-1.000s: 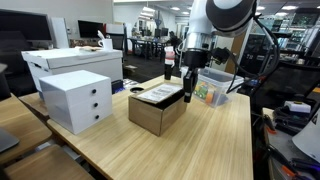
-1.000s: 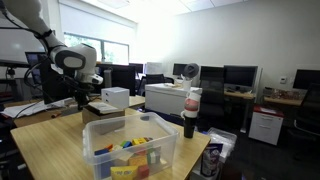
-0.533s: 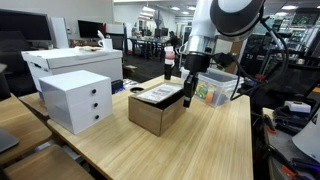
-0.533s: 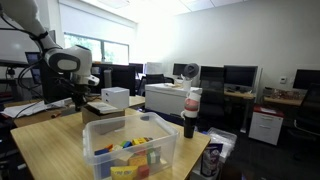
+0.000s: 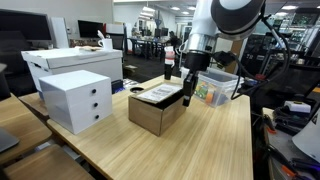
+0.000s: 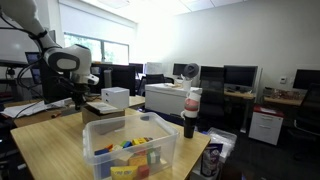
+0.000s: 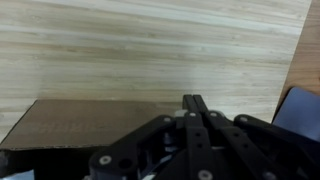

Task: Open the lid of the cardboard box

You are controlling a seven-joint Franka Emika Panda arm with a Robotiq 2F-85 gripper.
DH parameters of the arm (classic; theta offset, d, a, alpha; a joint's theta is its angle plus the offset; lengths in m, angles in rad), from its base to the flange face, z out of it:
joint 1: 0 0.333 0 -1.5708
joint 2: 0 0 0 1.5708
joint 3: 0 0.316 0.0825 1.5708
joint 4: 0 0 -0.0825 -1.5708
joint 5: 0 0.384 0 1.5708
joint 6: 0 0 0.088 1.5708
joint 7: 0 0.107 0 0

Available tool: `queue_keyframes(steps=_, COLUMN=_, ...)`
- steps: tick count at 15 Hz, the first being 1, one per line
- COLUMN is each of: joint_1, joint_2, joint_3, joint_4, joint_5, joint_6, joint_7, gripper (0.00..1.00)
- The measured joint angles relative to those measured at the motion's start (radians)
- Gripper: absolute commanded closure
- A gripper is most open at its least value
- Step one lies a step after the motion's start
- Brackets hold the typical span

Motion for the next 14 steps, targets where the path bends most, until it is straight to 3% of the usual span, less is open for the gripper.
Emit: queue_keyframes(steps=14, joint_1=-0.006, joint_2=0.020, joint_3=-0.032, joint_4=0.049, joint_5=-0.020, joint_6=0.026, joint_7=-0.005, gripper=0.98)
